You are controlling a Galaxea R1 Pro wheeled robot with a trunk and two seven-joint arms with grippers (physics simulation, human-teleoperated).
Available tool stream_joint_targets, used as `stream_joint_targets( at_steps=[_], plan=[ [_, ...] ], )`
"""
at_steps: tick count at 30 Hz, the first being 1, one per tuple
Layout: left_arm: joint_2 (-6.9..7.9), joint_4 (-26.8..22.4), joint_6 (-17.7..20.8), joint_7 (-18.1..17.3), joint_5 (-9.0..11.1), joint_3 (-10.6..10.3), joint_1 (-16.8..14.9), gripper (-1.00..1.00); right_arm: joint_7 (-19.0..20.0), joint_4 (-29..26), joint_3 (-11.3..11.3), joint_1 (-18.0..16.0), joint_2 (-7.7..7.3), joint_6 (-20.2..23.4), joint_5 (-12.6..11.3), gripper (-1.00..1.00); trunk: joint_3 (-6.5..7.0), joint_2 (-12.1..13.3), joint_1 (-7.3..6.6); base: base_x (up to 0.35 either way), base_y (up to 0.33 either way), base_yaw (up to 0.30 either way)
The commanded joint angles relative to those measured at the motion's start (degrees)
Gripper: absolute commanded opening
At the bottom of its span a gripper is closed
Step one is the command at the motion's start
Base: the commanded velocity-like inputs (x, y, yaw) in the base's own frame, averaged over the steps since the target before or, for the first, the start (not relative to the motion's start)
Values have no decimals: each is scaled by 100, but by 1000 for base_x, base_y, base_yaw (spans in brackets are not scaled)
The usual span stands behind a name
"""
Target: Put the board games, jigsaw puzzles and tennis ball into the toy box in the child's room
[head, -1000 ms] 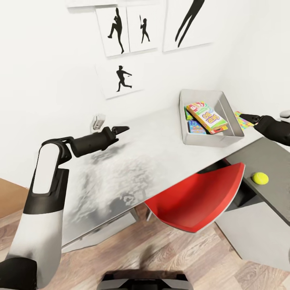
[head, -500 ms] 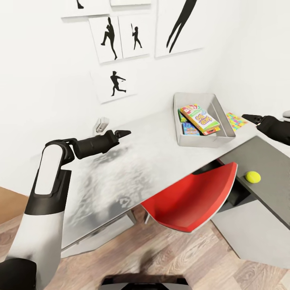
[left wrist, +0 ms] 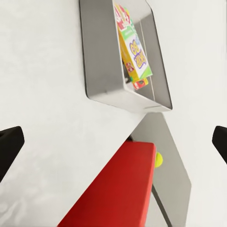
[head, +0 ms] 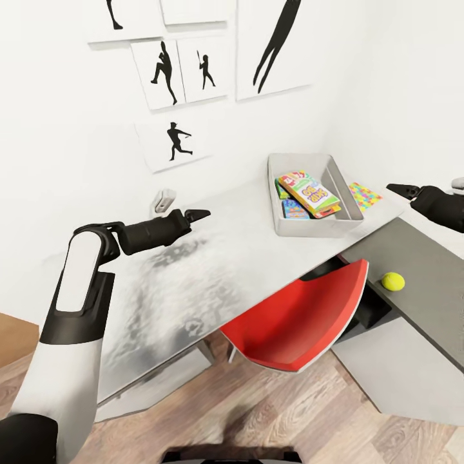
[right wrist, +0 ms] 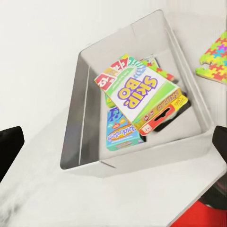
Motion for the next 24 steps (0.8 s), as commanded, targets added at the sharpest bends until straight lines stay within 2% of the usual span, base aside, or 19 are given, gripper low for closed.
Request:
stream_joint_targets(
  at_steps=[1, 7, 13, 24],
  plan=[
    [5, -5, 4, 58, 56, -6, -3, 100, -68, 45, 9, -2, 0, 23, -50, 100, 1, -9, 4, 0, 0, -92],
    [7, -5, 4, 53, 56, -10, 1, 100, -84, 277, 60, 9, -3, 23, -36, 100, 56, -9, 4, 0, 0, -93],
    [4, -5, 4, 47, 57, -11, 4, 100, -92, 628, 237, 22, -5, 23, -17, 100, 111, -9, 4, 0, 0, -94],
    [3, -5, 4, 41, 60, -3, 5, 100, -93, 725, 417, 195, -1, 23, -6, 100, 211, -9, 4, 0, 0, -95]
  ],
)
